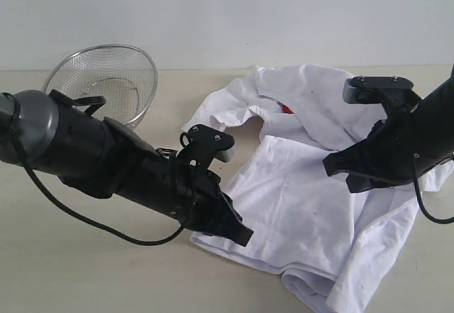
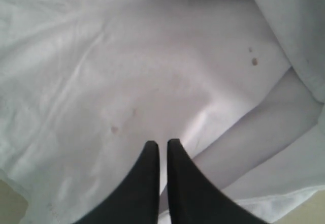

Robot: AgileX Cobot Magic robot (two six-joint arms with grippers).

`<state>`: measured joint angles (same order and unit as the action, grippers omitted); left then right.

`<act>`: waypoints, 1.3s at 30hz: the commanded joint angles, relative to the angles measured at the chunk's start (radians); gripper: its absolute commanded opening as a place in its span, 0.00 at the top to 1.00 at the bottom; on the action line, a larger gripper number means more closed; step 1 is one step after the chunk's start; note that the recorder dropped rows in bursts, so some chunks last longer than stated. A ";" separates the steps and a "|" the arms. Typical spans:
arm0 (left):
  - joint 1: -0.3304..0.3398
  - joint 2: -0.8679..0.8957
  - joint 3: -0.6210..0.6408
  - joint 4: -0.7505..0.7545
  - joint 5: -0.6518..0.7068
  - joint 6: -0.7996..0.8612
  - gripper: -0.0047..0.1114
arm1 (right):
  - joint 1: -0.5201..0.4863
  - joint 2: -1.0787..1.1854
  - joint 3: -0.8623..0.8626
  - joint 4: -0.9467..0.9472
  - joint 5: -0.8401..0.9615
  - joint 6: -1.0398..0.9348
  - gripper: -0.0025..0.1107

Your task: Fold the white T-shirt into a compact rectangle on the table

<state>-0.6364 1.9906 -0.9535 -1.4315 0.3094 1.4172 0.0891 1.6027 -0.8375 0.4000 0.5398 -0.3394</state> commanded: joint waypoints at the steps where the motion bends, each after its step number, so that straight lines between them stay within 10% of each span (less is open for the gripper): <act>1: -0.001 0.022 -0.006 0.077 -0.083 -0.081 0.92 | 0.001 -0.012 -0.002 -0.011 0.013 -0.011 0.98; 22: 0.257 -0.209 0.348 0.202 -0.040 -0.268 0.92 | 0.138 -0.010 -0.002 0.001 0.132 -0.014 0.98; 39: 0.251 -0.258 0.170 0.194 0.144 -0.239 0.92 | 0.244 -0.006 -0.002 -0.063 0.179 0.076 0.98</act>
<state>-0.3853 1.6711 -0.7531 -1.2478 0.3996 1.1706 0.2990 1.6027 -0.8375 0.3524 0.7140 -0.2773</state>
